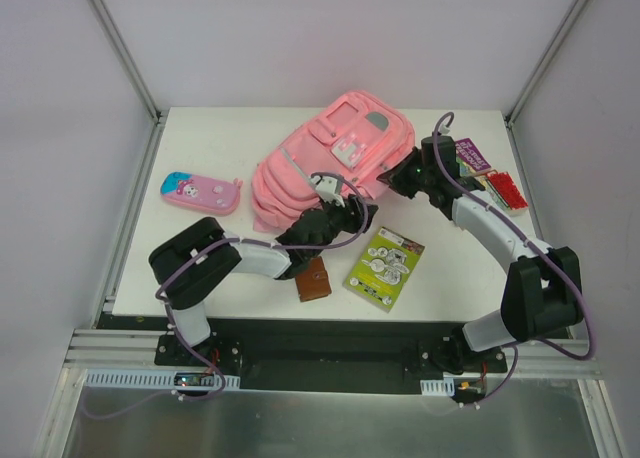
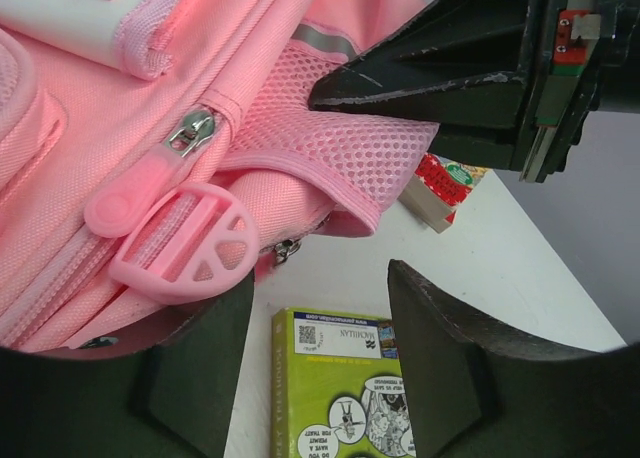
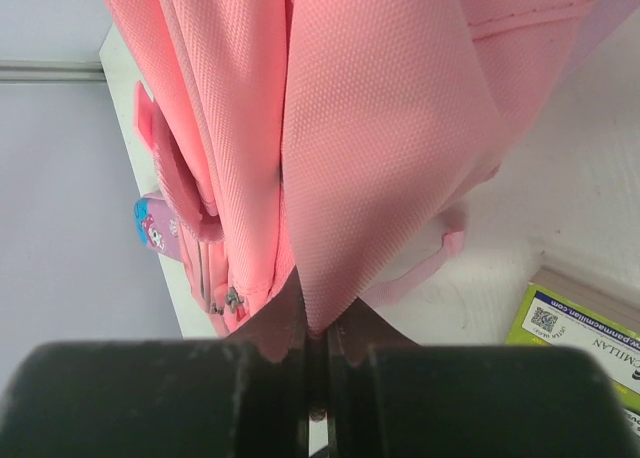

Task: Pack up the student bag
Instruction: Unzip the student bag at the center of the board.

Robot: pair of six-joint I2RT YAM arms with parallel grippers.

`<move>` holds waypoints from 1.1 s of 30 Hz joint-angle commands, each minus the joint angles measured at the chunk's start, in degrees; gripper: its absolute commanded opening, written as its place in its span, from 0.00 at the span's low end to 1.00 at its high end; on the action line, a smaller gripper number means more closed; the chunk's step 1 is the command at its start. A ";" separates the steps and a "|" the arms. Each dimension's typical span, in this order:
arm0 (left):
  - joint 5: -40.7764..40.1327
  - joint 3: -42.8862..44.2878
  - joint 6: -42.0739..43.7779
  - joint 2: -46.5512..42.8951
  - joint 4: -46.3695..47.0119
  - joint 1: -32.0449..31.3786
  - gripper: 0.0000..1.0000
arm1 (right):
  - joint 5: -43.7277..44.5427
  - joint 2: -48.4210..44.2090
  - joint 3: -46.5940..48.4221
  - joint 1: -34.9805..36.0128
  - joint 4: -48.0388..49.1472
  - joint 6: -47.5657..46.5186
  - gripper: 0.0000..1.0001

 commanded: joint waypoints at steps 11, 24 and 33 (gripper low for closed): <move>-6.24 5.49 1.27 6.45 3.64 1.42 0.63 | -5.99 -5.21 3.06 1.76 -1.19 1.74 0.01; -9.76 4.18 1.37 6.20 5.75 1.51 0.02 | -5.29 -5.83 2.53 1.94 -1.45 1.30 0.01; -7.66 1.72 2.15 3.83 6.71 1.42 0.00 | -4.58 -4.60 2.18 1.50 -1.37 0.60 0.01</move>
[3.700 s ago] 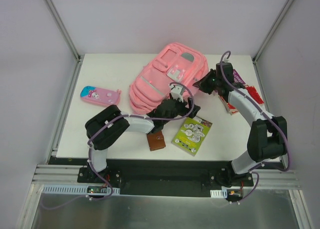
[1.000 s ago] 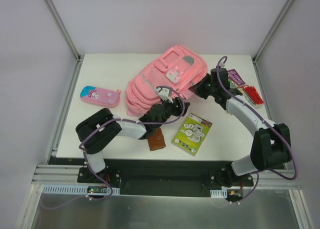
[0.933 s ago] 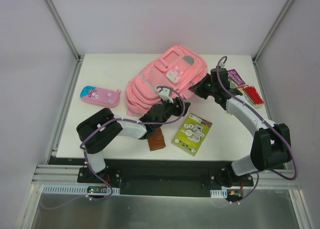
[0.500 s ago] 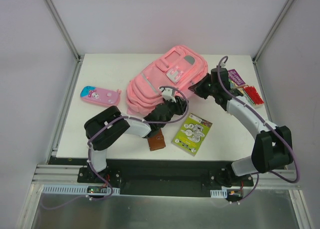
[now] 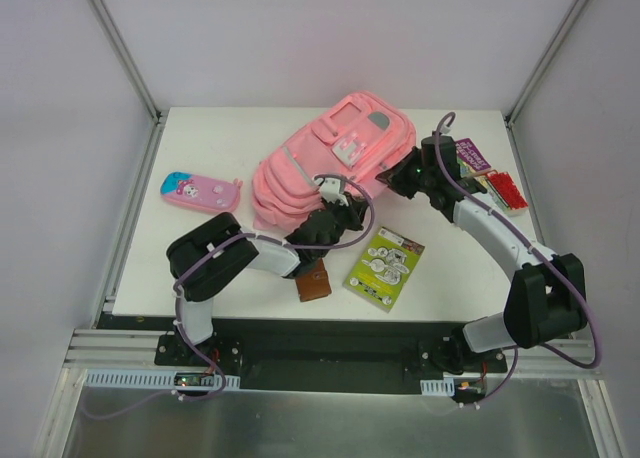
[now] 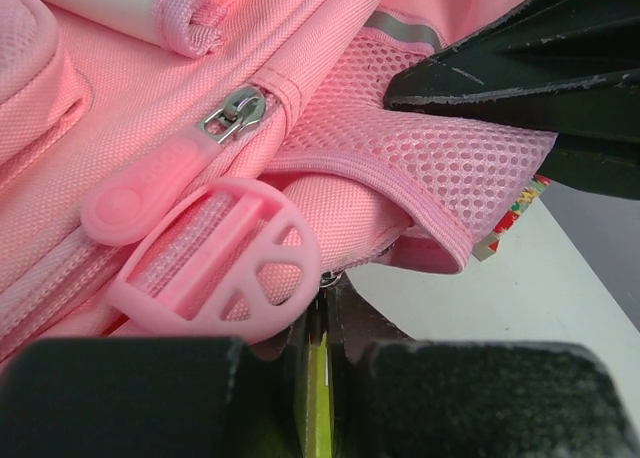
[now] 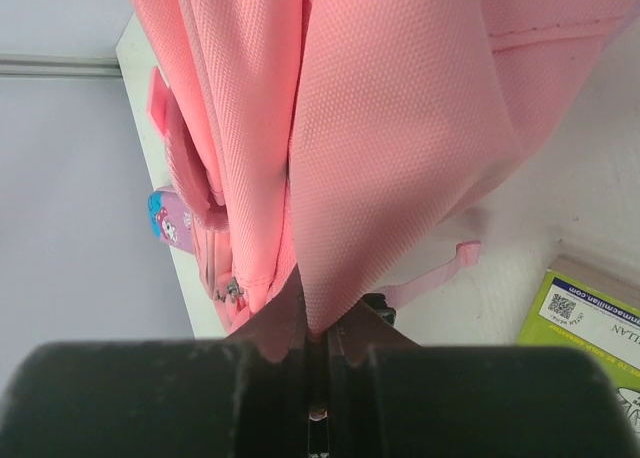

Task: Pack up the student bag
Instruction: Unzip the student bag at the center of the board.

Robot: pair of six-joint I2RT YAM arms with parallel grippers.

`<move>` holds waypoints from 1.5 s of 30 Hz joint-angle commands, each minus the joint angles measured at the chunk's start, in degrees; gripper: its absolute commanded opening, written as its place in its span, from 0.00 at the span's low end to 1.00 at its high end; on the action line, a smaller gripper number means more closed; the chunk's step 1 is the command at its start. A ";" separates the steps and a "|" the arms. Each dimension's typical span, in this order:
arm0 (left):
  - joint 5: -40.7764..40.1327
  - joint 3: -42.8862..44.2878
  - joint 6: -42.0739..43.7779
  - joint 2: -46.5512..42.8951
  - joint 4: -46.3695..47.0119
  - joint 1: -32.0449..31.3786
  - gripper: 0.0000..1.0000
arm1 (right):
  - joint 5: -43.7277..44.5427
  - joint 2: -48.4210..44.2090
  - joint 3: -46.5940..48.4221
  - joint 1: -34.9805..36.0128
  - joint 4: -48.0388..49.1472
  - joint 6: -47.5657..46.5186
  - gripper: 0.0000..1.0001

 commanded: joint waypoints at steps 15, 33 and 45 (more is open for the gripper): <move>-1.46 -10.80 2.97 -8.68 4.15 1.35 0.00 | -6.86 0.97 3.28 -5.06 -0.80 -2.30 0.01; 0.65 -22.06 8.07 -23.53 -9.65 1.35 0.00 | -11.00 20.48 16.18 -12.97 -4.58 -11.00 0.01; 2.31 -10.04 13.34 -20.39 -19.76 1.44 0.00 | -19.35 27.87 24.38 -15.26 -6.16 -14.86 0.82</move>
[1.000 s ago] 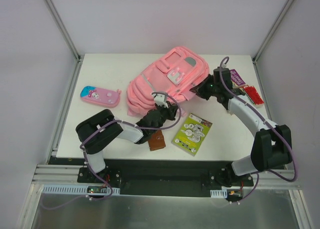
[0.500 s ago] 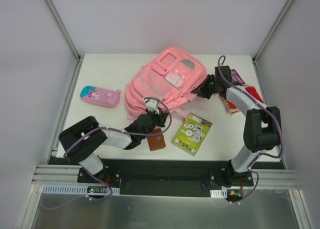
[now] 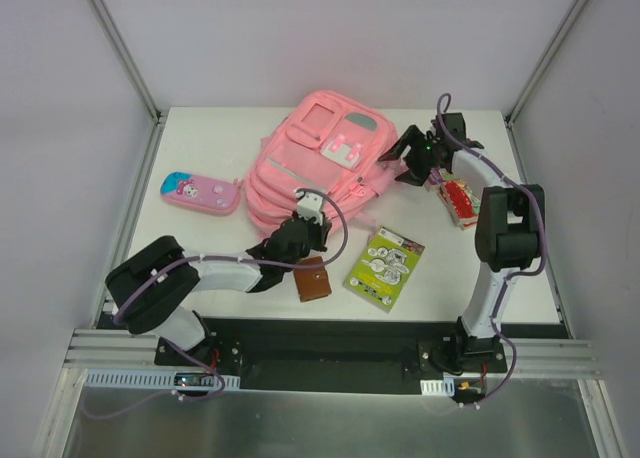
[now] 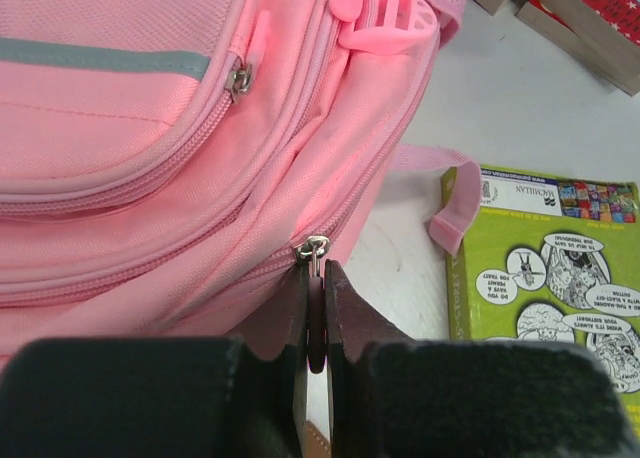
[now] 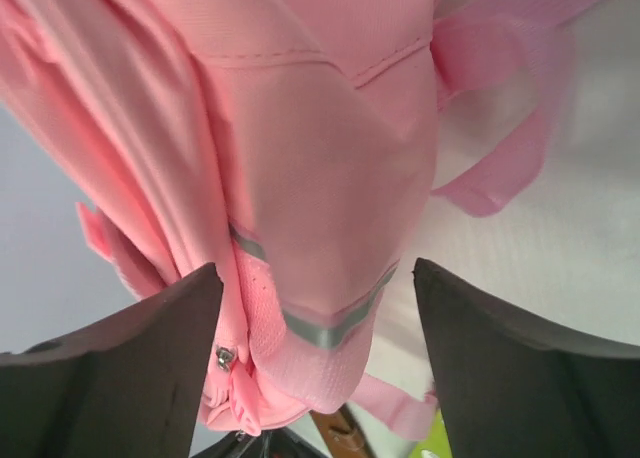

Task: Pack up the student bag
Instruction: Unzip the student bag at the center of the board.

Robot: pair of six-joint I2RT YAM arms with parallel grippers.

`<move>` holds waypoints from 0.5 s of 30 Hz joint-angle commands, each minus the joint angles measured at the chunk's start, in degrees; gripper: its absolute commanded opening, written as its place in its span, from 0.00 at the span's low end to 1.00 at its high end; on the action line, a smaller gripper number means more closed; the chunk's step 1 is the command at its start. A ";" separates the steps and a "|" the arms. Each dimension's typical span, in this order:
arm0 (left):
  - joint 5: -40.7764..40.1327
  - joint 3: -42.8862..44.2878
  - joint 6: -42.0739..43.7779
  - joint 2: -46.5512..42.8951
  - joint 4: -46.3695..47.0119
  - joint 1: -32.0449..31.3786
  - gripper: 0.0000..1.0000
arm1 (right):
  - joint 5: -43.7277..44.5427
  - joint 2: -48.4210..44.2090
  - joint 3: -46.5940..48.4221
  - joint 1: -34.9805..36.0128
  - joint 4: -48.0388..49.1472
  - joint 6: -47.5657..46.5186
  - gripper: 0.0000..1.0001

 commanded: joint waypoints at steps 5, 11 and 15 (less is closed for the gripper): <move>2.20 13.46 2.63 4.42 -6.56 0.28 0.00 | 3.11 -13.31 -6.71 -2.83 2.43 -4.65 0.88; 4.30 16.62 3.16 6.44 -6.74 0.28 0.00 | 1.44 -26.94 -23.85 2.43 11.90 7.21 0.89; 5.54 17.68 3.51 7.24 -6.92 0.37 0.00 | 3.64 -29.26 -27.29 7.01 13.68 12.92 0.86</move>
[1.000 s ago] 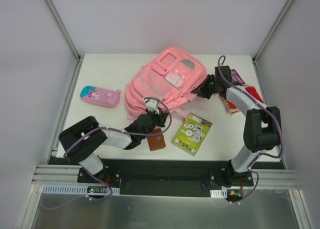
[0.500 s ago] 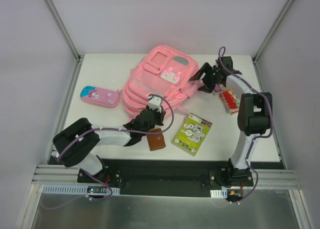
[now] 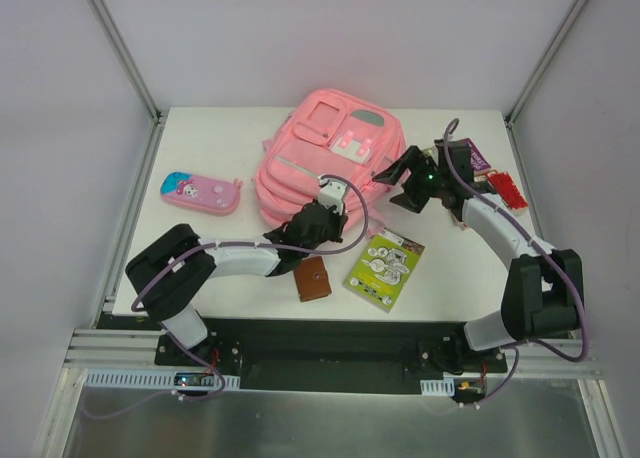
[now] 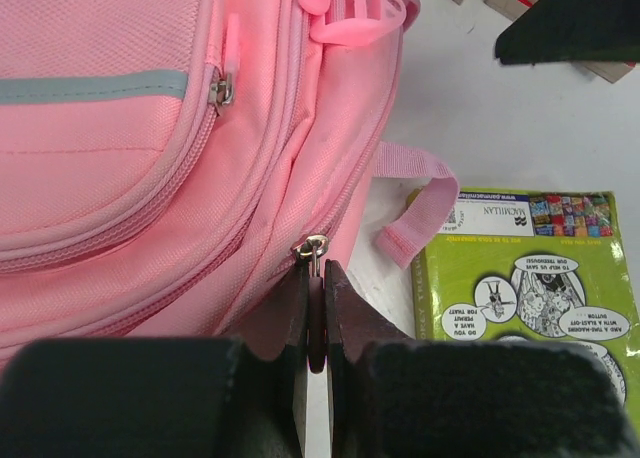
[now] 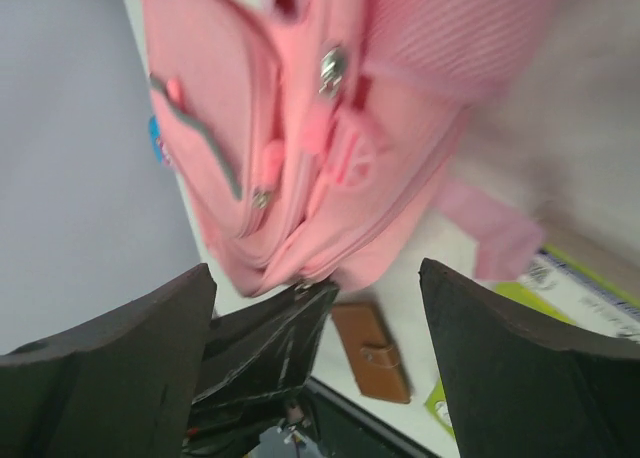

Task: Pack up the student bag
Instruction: Unzip the student bag at the center of the board.

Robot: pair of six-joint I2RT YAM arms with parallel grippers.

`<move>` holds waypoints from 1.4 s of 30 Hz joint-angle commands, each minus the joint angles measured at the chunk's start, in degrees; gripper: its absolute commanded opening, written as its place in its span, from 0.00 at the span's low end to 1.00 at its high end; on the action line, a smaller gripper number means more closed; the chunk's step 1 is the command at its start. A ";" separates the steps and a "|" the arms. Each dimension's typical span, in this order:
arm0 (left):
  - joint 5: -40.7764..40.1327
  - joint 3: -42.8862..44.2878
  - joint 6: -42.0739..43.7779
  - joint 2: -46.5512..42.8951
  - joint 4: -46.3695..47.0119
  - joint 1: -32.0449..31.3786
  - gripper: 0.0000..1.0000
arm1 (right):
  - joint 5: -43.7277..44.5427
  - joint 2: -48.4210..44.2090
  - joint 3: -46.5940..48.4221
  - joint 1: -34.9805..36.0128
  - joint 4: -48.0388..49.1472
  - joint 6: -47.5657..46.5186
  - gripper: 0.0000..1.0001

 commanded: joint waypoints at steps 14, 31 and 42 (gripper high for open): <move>4.08 2.25 2.27 -3.07 5.35 0.20 0.00 | 6.84 4.68 -1.00 10.24 7.48 11.51 0.71; 7.95 -2.59 6.84 -6.94 8.87 0.37 0.00 | 0.52 15.05 6.91 9.89 8.80 7.82 0.10; 1.72 -9.52 6.31 -13.09 4.74 0.37 0.00 | -0.27 12.67 8.75 0.93 6.19 4.66 0.01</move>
